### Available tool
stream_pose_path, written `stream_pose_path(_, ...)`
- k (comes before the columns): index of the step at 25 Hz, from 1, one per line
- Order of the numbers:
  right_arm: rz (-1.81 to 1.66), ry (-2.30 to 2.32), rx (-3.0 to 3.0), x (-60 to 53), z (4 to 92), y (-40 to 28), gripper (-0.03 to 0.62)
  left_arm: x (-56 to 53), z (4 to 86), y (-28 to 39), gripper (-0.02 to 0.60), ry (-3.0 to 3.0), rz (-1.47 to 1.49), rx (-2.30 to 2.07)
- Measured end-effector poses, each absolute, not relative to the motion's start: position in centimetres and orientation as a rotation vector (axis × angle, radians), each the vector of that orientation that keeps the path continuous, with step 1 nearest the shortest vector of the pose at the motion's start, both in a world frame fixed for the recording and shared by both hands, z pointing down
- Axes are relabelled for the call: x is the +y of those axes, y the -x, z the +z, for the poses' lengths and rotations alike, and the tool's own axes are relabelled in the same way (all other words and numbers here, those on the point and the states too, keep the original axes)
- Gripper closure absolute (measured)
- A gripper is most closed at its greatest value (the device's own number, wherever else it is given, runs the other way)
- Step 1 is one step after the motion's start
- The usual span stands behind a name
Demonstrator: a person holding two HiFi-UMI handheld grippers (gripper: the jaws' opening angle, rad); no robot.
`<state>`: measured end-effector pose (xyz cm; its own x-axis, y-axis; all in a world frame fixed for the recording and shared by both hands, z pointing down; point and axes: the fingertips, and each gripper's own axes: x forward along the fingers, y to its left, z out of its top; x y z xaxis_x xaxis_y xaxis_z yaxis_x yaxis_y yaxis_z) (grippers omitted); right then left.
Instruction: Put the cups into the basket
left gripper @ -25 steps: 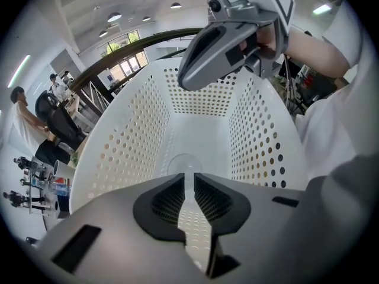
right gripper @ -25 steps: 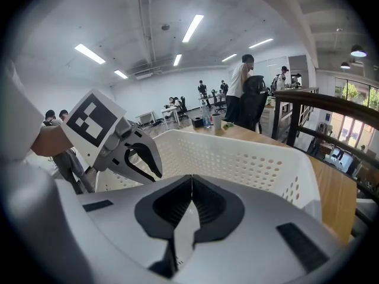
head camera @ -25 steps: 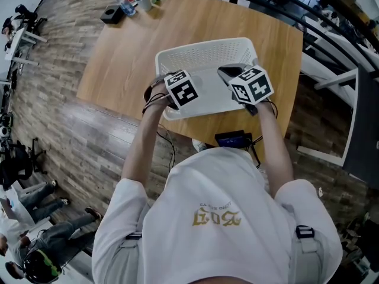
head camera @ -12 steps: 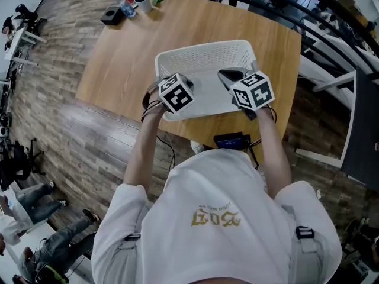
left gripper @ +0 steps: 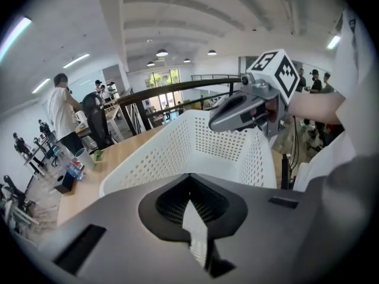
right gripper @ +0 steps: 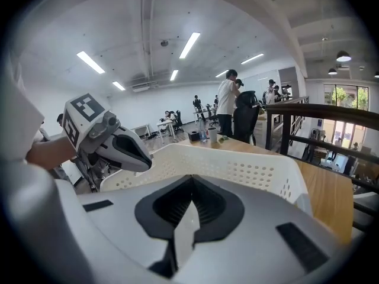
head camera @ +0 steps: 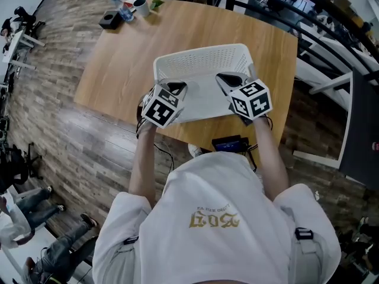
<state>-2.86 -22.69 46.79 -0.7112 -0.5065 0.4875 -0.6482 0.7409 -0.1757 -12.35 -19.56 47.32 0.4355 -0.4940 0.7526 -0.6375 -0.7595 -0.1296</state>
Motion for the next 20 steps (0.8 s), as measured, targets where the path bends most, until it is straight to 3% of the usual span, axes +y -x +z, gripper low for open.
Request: stream_pose_path(20,0.401,-1.018,-2.681,-19.8,42.2,2.8,0.583,-18.8,38.9,14.5,0.575,-2.601,0.44,-1.486)
